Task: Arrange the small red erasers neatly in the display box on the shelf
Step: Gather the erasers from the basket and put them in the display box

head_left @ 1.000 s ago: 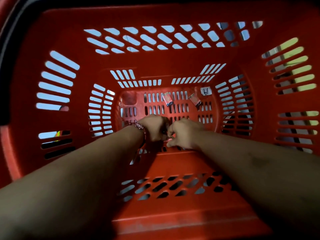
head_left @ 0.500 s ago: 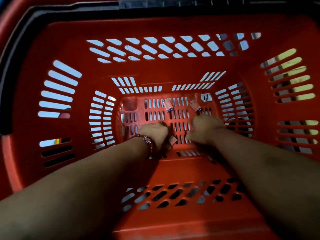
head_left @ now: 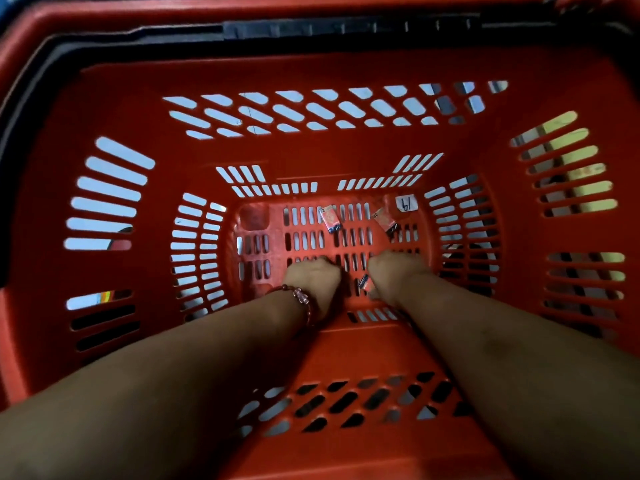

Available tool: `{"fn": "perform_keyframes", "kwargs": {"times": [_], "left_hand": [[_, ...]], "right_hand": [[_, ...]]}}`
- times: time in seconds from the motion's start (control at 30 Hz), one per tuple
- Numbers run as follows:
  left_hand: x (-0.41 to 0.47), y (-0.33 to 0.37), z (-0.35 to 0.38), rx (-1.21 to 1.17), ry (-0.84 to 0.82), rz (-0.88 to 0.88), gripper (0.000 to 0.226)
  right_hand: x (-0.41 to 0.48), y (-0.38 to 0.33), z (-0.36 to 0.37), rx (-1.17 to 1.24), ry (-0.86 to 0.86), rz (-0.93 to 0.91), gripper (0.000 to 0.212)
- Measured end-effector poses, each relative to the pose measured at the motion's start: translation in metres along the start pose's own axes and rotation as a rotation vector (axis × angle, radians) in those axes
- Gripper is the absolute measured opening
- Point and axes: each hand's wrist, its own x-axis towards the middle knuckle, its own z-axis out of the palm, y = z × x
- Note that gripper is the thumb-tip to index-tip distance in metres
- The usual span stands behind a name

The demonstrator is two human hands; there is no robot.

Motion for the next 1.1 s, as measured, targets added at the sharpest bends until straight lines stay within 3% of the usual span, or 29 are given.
{"fn": "perform_keyframes", "kwargs": {"times": [0.1, 0.27, 0.5, 0.73, 0.87, 1.1], "left_hand": [[0.002, -0.004, -0.002, -0.019, -0.074, 0.009, 0.064], [0.004, -0.014, 0.002, -0.252, -0.017, -0.002, 0.027], [0.011, -0.025, -0.01, -0.395, 0.04, 0.056, 0.037], [0.016, -0.031, -0.012, -0.504, -0.043, 0.002, 0.037], [0.016, -0.03, -0.004, -0.423, -0.129, 0.088, 0.021], [0.018, -0.027, 0.001, -0.39, -0.11, 0.094, 0.02]], "right_hand": [[0.0, -0.002, 0.001, -0.03, 0.019, -0.018, 0.031], [-0.001, 0.001, -0.003, 0.063, -0.024, -0.01, 0.036], [0.0, 0.006, -0.005, 0.171, 0.045, -0.07, 0.075], [0.004, 0.017, -0.01, 0.328, 0.195, -0.117, 0.061], [0.011, 0.02, -0.005, 0.372, 0.192, -0.041, 0.074], [0.018, 0.017, 0.002, 0.335, 0.217, -0.093, 0.079]]}}
